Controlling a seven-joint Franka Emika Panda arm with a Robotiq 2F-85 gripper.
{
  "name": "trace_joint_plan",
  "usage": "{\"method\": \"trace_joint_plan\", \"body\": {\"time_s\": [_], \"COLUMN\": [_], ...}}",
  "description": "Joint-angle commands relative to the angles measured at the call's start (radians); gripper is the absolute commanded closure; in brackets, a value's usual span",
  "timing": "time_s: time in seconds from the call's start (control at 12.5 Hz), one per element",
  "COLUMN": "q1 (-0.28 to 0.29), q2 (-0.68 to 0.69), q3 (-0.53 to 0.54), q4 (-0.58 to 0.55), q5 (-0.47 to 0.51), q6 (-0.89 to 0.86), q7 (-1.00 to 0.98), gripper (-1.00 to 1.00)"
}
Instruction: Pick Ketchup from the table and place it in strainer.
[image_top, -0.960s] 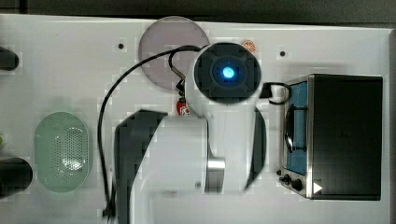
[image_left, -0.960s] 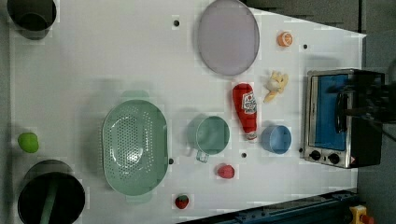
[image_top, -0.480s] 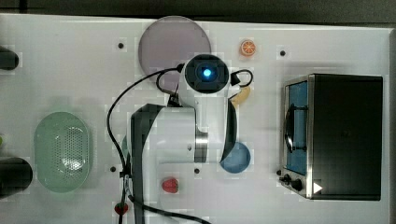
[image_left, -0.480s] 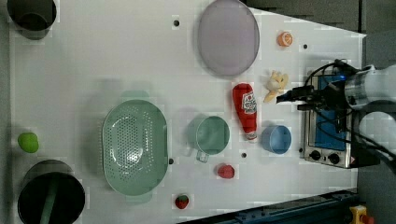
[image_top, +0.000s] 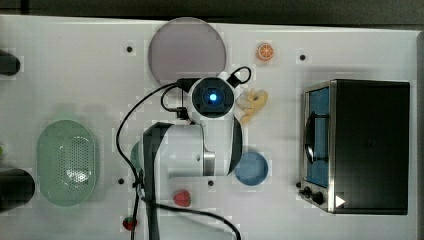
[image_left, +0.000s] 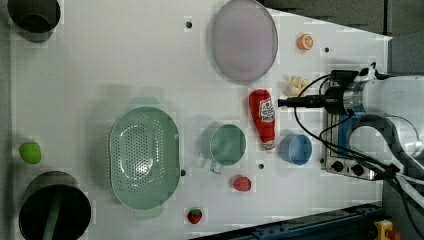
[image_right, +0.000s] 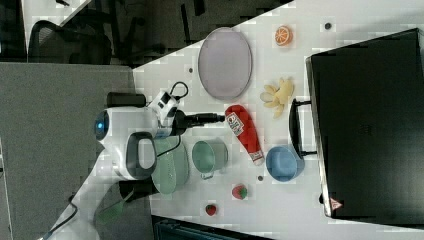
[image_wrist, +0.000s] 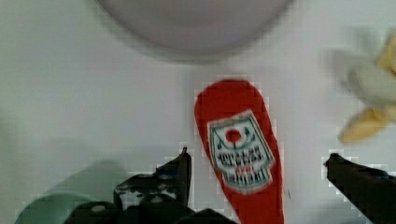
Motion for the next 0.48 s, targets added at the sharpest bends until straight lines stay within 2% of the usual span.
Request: {"method": "trace_joint_plan", "body": {"time_s": [0.08, 0.48], "q1": [0.001, 0.001], "q2": [0.067, 0.157], "q3": [0.005, -0.010], "q4": [-0.048, -0.101], "q5": [0.003, -0.032], "q6": [0.074, 0.203], "q7": [-0.139, -0.137], "gripper": [-1.00, -1.00]}}
